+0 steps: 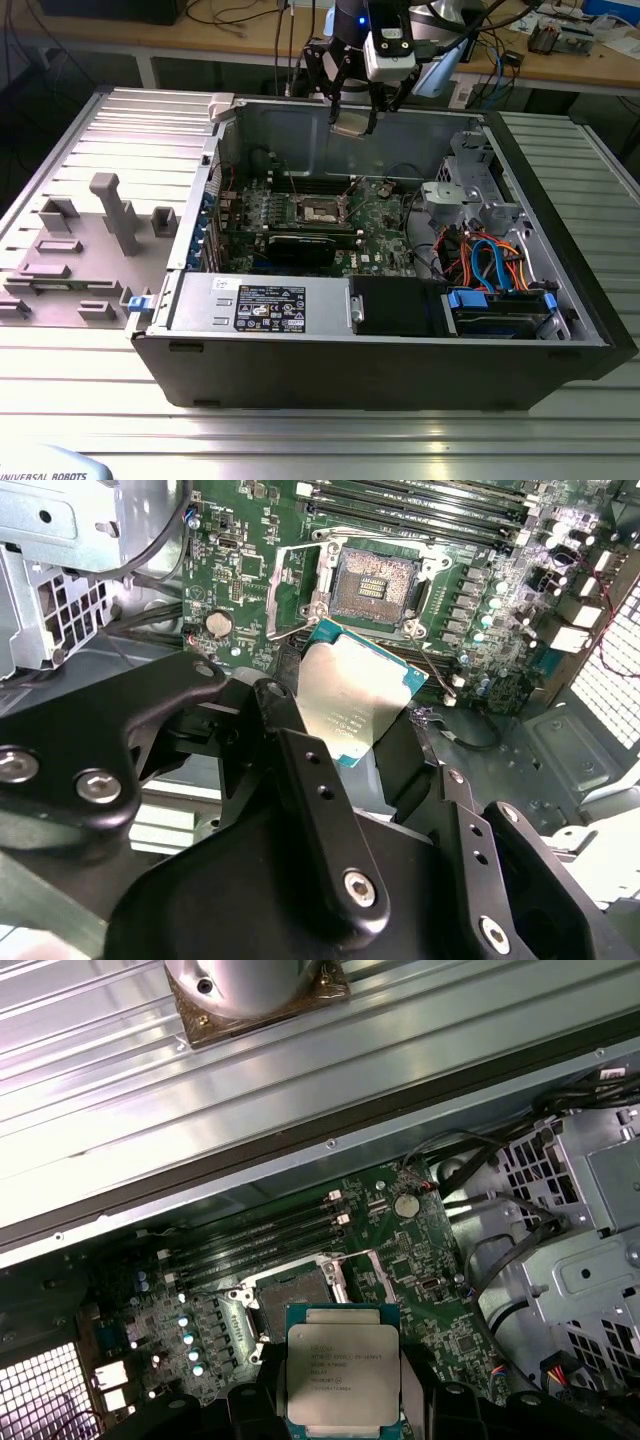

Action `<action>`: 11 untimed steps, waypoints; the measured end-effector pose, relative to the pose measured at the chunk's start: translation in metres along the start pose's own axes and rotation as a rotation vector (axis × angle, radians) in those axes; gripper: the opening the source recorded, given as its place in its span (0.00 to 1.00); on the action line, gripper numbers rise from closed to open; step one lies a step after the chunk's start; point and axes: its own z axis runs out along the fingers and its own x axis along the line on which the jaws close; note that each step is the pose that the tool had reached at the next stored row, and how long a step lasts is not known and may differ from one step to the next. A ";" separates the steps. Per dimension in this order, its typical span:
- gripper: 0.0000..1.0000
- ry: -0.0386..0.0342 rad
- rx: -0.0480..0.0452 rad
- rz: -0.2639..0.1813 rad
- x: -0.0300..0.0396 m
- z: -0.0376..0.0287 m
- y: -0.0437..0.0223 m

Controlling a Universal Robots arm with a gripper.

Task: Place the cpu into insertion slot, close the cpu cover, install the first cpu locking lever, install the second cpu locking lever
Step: 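Place the cpu into insertion slot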

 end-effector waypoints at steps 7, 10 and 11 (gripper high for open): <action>0.54 -0.0005 -0.0001 0.006 0.0000 0.0000 0.0000; 0.54 -0.0021 -0.0005 0.024 0.0000 0.0000 0.0000; 0.54 -0.0027 -0.0006 0.032 0.0000 0.0000 0.0000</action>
